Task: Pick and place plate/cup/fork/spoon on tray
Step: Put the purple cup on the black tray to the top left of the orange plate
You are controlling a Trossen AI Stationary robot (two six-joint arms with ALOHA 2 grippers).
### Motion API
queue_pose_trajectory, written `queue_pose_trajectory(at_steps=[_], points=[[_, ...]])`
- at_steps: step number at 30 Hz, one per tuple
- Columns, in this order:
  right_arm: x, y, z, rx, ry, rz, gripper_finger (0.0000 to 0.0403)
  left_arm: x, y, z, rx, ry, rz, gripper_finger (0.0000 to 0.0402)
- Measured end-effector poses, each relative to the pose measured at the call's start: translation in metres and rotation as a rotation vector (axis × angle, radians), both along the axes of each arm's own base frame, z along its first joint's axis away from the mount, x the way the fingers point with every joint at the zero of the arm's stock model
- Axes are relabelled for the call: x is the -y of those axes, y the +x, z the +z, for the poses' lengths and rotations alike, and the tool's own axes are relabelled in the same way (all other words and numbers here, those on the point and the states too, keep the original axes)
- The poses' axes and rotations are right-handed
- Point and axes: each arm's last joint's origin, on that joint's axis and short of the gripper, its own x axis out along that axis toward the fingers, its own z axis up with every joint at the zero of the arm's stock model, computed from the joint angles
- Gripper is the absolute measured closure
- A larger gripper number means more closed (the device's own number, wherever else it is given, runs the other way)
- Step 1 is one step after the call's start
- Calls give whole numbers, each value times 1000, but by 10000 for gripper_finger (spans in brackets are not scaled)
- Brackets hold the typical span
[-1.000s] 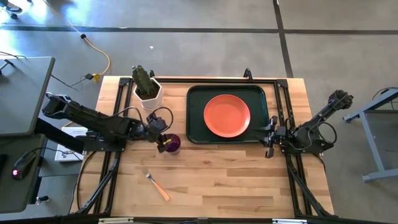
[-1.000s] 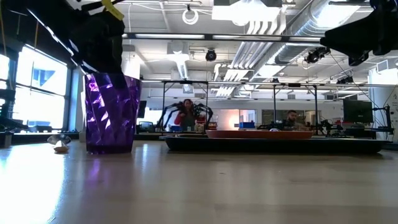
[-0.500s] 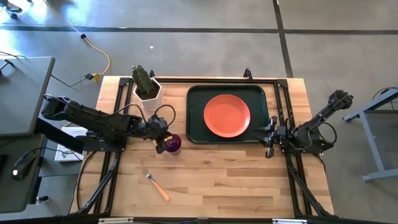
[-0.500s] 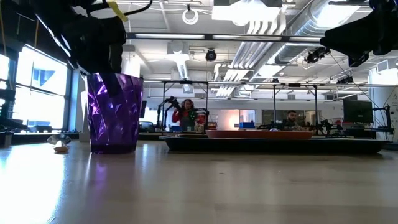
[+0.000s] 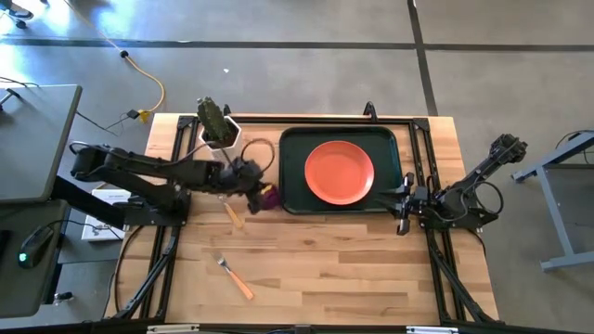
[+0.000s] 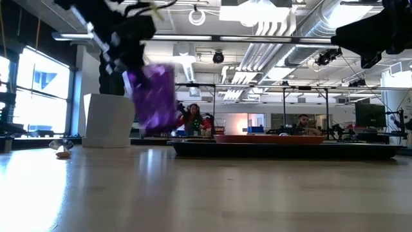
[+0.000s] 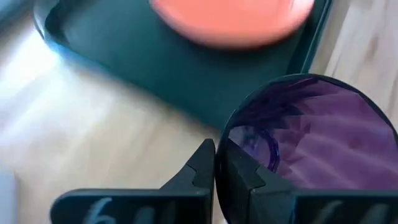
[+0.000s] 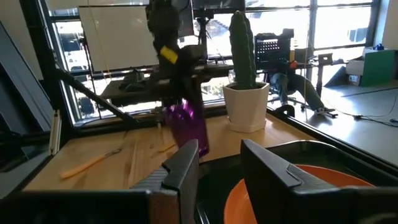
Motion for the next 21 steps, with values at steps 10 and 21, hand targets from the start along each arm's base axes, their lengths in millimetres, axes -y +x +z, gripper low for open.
queue_pose_trajectory(at_steps=[10, 21], points=[[0, 0, 0, 3, 9, 13, 291, -56, 47, 59, -44, 92, 55, 398], [0, 0, 0, 15, 66, -2, 291, -160, 99, 33, -131, 44, 137, 394]])
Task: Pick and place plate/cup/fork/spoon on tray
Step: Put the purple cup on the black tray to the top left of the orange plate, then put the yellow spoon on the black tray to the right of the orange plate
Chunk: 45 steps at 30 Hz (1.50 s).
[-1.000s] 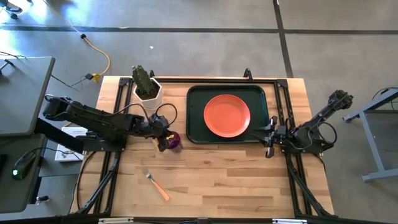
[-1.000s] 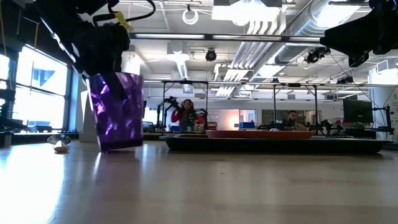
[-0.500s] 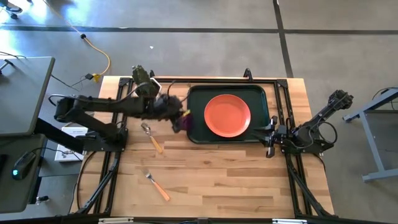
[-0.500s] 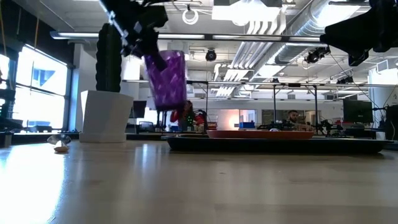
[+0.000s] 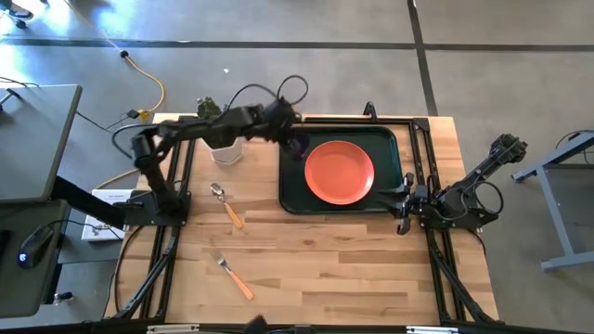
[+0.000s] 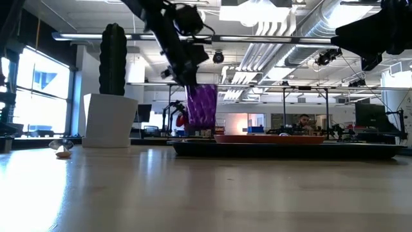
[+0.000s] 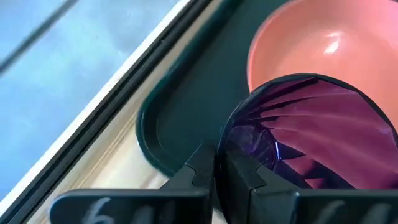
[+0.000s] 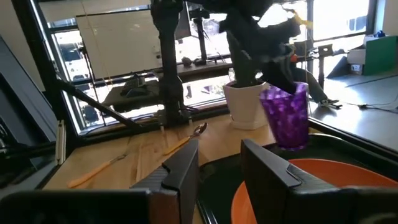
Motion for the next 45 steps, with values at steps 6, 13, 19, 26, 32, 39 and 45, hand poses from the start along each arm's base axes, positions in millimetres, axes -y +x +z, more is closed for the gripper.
queue_pose_trajectory(at_steps=[6, 13, 19, 26, 32, 39, 45], points=[[0, 0, 0, 3, 16, 0, 291, -46, 9, -21, 1, -99, 38, 393], [0, 0, 0, 1, 23, 1, 291, -75, 6, -45, -5, -171, 98, 392], [0, 0, 0, 3, 31, 2, 291, -85, 1, -48, 11, -194, 146, 392], [0, 0, 0, 3, 28, 8, 291, -83, 1, -46, 41, -229, 147, 338], [0, 0, -1, 7, 47, 8, 291, -81, 2, -42, 42, -197, 139, 270], [0, 0, -3, -7, 63, 5, 291, -66, -4, 3, 112, -64, 106, 233], [0, 0, -5, -18, 97, 9, 291, -19, -11, 51, 201, 62, 81, 232]])
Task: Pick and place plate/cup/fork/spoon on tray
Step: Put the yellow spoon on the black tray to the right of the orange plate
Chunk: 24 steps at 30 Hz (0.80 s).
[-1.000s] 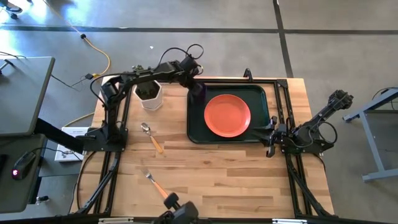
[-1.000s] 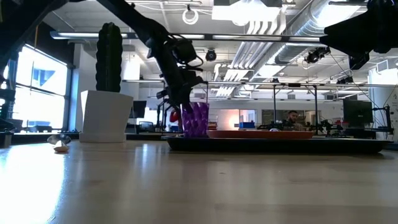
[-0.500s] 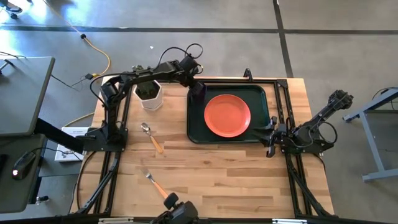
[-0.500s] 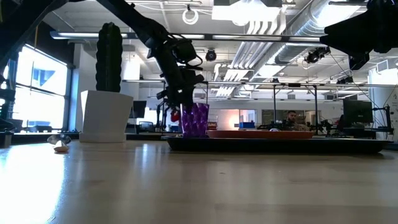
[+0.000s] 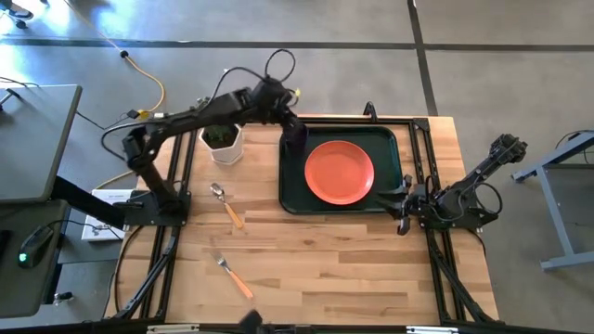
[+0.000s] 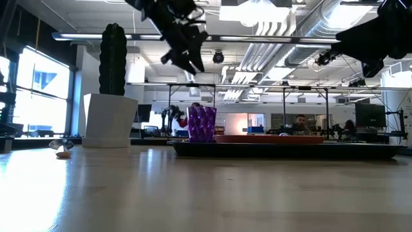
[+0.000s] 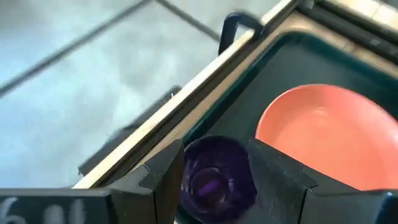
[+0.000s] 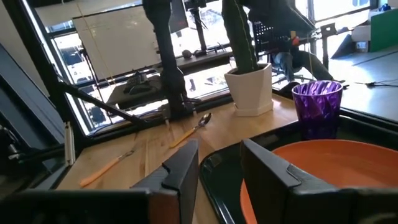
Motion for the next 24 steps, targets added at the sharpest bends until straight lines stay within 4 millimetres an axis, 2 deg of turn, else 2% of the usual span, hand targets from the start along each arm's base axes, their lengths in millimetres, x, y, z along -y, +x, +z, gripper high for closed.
queue_pose_trajectory(at_steps=[6, 9, 12, 18, 24], points=[[-1, 1, -2, -2, 44, 35, 291, 70, 7, 3, -14, 71, -128, 240], [-3, 2, -3, -10, 59, 59, 291, 107, 7, -6, -54, 115, -179, 243], [-5, 4, -5, -26, 68, 69, 291, 141, 1, -25, -114, 142, -201, 245], [-8, 7, -8, -40, 101, 96, 291, 200, -32, -62, -152, 61, -234, 245], [-11, 11, -5, 0, 120, 81, 291, 242, -72, -78, -120, 13, -192, 245]])
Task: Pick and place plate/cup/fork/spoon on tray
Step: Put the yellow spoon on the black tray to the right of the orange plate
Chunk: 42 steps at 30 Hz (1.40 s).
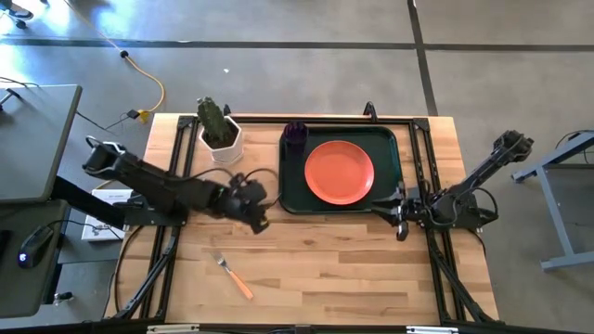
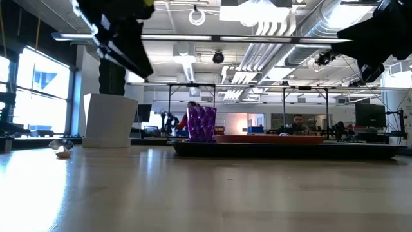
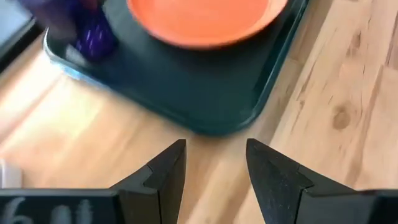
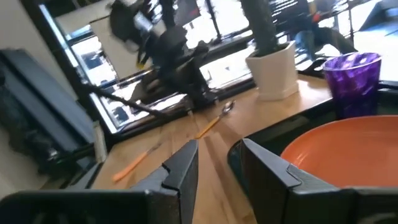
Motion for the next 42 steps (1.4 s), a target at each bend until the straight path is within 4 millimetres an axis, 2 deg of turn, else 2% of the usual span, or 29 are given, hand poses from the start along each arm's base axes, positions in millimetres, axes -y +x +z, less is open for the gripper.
queue_pose_trajectory(at_steps=[3, 7, 10, 14, 20, 25, 32, 36, 42], points=[[0, 1, -1, -2, -9, -48, 291, 10, -13, -13, 19, -32, 55, 245], [0, 3, -4, -25, -9, -98, 291, 12, -27, -39, 18, -66, 169, 245], [0, 4, -7, -23, 59, -129, 291, 9, -35, -55, -18, -73, 226, 245], [-3, 6, -12, -35, 164, -103, 291, 7, -41, -65, -8, -53, 273, 245], [-6, 10, -21, -76, 187, -106, 291, 4, -41, -66, 86, -54, 379, 245], [-7, 12, -25, -83, 222, -128, 291, -3, -41, -67, 66, -97, 427, 245], [-9, 14, -26, -75, 247, -140, 291, -19, -56, -72, 19, -123, 689, 245], [-9, 14, -26, -73, 247, -145, 291, -22, -60, -74, -28, -240, 794, 245], [-9, 14, -26, -71, 256, -144, 291, -19, -60, -76, -119, -372, 802, 245]])
